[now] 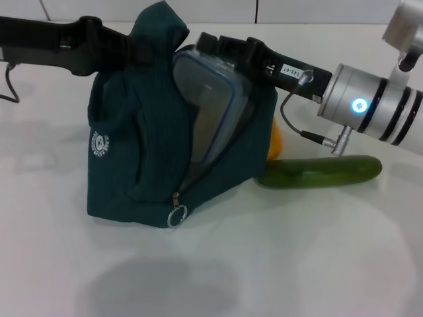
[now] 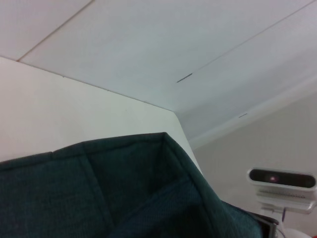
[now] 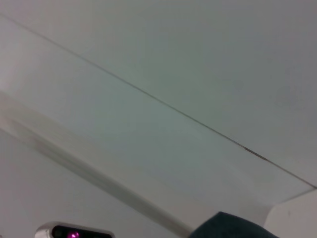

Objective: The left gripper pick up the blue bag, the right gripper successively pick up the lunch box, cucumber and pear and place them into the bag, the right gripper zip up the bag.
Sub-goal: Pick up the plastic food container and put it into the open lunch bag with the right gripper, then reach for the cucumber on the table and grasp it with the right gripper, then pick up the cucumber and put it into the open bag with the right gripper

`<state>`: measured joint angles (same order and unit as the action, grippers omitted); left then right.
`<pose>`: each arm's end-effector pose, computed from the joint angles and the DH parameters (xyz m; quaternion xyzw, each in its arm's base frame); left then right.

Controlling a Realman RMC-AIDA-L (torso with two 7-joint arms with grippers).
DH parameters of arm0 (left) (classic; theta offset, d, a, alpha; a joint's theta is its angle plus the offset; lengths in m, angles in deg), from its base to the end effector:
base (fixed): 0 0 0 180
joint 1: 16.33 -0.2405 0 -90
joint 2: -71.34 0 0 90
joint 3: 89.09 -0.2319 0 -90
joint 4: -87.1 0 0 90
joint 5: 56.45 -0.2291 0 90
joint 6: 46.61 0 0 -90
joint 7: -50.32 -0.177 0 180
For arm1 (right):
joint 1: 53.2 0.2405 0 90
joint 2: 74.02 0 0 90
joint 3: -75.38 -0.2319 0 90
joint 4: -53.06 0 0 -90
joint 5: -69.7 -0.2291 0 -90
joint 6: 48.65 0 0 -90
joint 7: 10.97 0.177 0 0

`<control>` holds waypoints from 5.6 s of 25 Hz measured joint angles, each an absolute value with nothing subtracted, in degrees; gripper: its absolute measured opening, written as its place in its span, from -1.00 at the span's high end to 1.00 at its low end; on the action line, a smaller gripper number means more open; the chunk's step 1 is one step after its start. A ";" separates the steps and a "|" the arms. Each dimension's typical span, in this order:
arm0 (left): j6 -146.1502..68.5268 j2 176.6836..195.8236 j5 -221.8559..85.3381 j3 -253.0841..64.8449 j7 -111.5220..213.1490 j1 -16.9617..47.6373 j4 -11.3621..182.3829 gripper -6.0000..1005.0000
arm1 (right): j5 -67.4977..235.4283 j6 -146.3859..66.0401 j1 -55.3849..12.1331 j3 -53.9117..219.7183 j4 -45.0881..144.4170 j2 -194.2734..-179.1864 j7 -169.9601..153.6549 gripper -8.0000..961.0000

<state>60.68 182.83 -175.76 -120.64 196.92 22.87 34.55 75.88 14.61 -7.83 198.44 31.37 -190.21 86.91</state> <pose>-0.1827 0.3717 0.0916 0.7953 0.5580 0.2369 0.0107 0.0935 0.3918 -0.1030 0.7525 -0.4821 -0.4485 0.0155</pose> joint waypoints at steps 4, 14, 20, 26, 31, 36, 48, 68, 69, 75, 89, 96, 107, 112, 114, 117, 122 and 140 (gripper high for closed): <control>60.68 182.78 -175.92 -120.66 196.69 22.84 34.59 0.91 | 75.57 15.38 -8.11 197.74 30.87 -190.21 84.31 0.53; 60.65 182.36 -176.11 -120.54 196.43 21.97 34.46 0.91 | 76.32 22.53 -10.05 191.22 32.93 -188.41 79.11 0.08; 60.62 182.18 -175.89 -120.50 196.34 21.40 34.23 0.91 | 90.95 28.10 -13.25 179.70 31.32 -179.20 77.91 -0.36; 60.65 182.16 -175.88 -120.69 196.15 21.30 34.21 0.91 | 122.54 28.13 -13.29 166.23 19.86 -170.83 86.07 -0.81; 60.59 182.22 -175.88 -120.71 196.06 21.28 34.19 0.91 | 157.78 35.16 -12.37 148.10 4.19 -171.77 95.15 -0.82; 60.26 182.37 -176.05 -120.73 195.88 21.28 34.19 0.91 | 184.41 48.85 -9.75 138.78 -8.83 -176.06 96.90 -0.82; 59.79 182.59 -175.94 -120.64 195.80 21.53 34.34 0.91 | 203.78 50.79 -8.13 140.19 -12.00 -185.59 86.99 -0.82; 59.16 182.63 -176.17 -120.73 195.59 21.99 34.54 0.91 | 205.41 29.96 -8.01 149.78 2.58 -189.79 81.13 -0.73; 59.15 182.63 -176.17 -120.73 195.60 22.01 34.54 0.91 | 205.24 29.26 -7.84 149.99 3.16 -189.79 81.08 -0.72; 58.85 182.61 -176.37 -120.73 195.56 22.54 34.55 0.91 | 203.69 26.30 -7.20 150.47 6.23 -189.86 80.66 -0.68; 58.68 182.58 -176.46 -120.73 195.25 22.54 34.55 0.91 | 202.59 25.30 -6.67 151.44 7.89 -189.90 80.97 -0.41; 58.68 182.52 -176.46 -120.73 195.16 22.48 34.54 0.91 | 202.60 25.65 -6.61 151.93 7.76 -189.75 81.01 -0.17; 58.68 182.34 -176.36 -120.59 195.36 22.23 34.55 0.91 | 200.35 42.96 -6.87 142.59 0.79 -189.31 80.77 -0.16; 58.68 182.25 -176.22 -120.45 195.42 22.33 34.56 0.91 | 197.82 55.38 -6.68 133.28 -1.70 -188.30 80.62 -0.16; 58.59 182.25 -176.22 -120.38 195.42 22.35 34.60 0.91 | 196.90 59.31 -6.61 130.49 -1.77 -187.31 80.65 -0.17; 58.49 182.25 -176.13 -120.36 195.43 22.36 34.62 0.91 | 195.22 63.26 -7.11 125.41 -1.13 -185.78 80.67 -0.17; 58.45 182.37 -176.05 -120.42 195.43 22.35 34.63 0.91 | 186.54 62.93 -8.20 114.56 7.49 -182.79 80.90 -0.19; 58.31 182.81 -176.19 -120.73 194.93 22.16 34.82 0.91 | 152.71 41.88 -3.64 119.63 36.07 -190.08 74.85 -0.25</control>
